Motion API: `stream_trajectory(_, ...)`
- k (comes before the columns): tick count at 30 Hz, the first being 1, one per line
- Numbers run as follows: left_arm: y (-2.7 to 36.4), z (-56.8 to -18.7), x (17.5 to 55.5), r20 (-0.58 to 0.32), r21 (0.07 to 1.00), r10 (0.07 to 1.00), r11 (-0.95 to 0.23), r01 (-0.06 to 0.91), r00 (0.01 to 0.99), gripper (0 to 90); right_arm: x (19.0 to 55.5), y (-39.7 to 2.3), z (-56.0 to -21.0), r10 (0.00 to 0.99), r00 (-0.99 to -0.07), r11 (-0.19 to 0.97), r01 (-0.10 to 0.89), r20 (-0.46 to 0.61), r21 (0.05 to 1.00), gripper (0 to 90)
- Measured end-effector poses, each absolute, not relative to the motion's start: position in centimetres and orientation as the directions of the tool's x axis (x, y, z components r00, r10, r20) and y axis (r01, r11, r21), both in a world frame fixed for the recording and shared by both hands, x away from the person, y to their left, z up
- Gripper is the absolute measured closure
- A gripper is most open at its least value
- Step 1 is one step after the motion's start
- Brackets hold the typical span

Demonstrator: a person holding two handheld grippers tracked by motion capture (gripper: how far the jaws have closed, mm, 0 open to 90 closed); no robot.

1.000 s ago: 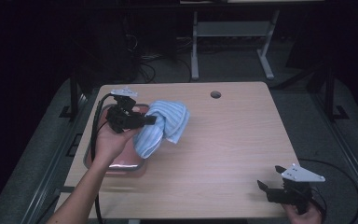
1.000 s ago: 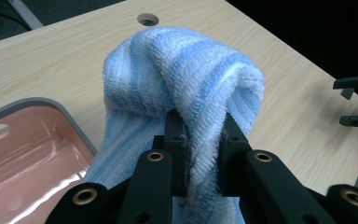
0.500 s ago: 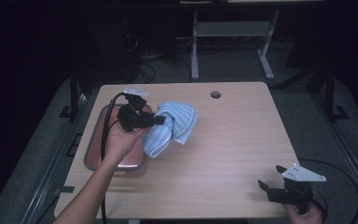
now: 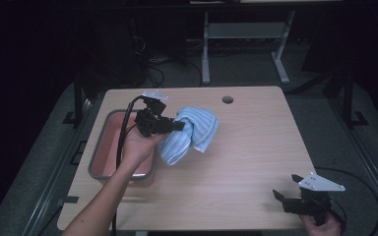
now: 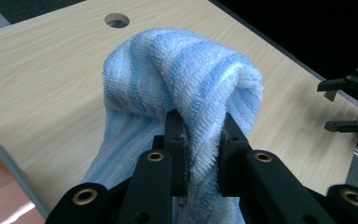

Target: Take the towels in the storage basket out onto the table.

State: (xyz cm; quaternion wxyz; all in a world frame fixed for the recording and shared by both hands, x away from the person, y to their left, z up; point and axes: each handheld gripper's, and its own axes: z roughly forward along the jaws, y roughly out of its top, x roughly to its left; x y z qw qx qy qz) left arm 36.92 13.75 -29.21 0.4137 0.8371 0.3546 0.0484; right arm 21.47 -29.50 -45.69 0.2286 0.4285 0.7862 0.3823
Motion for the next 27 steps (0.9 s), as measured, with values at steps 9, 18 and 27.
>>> stream_trajectory(9, 12.0, -29.4, 37.5, -0.208, 0.718, 0.621, -0.428, 0.549, 0.756, 77.8, 21.4, -29.6, -45.6, 0.852, -0.523, 0.33, 0.5, -0.025, 0.801, 14.3)
stream_trajectory(18, 9.5, -29.9, 38.0, -0.215, 0.717, 0.595, -0.443, 0.539, 0.775, 77.7, 21.3, -29.7, -45.6, 0.851, -0.525, 0.327, 0.498, -0.021, 0.803, 14.3)
stream_trajectory(27, 7.4, -30.5, 38.5, -0.221, 0.701, 0.573, -0.469, 0.537, 0.789, 77.7, 21.3, -29.6, -45.5, 0.85, -0.526, 0.327, 0.496, -0.021, 0.804, 14.3)
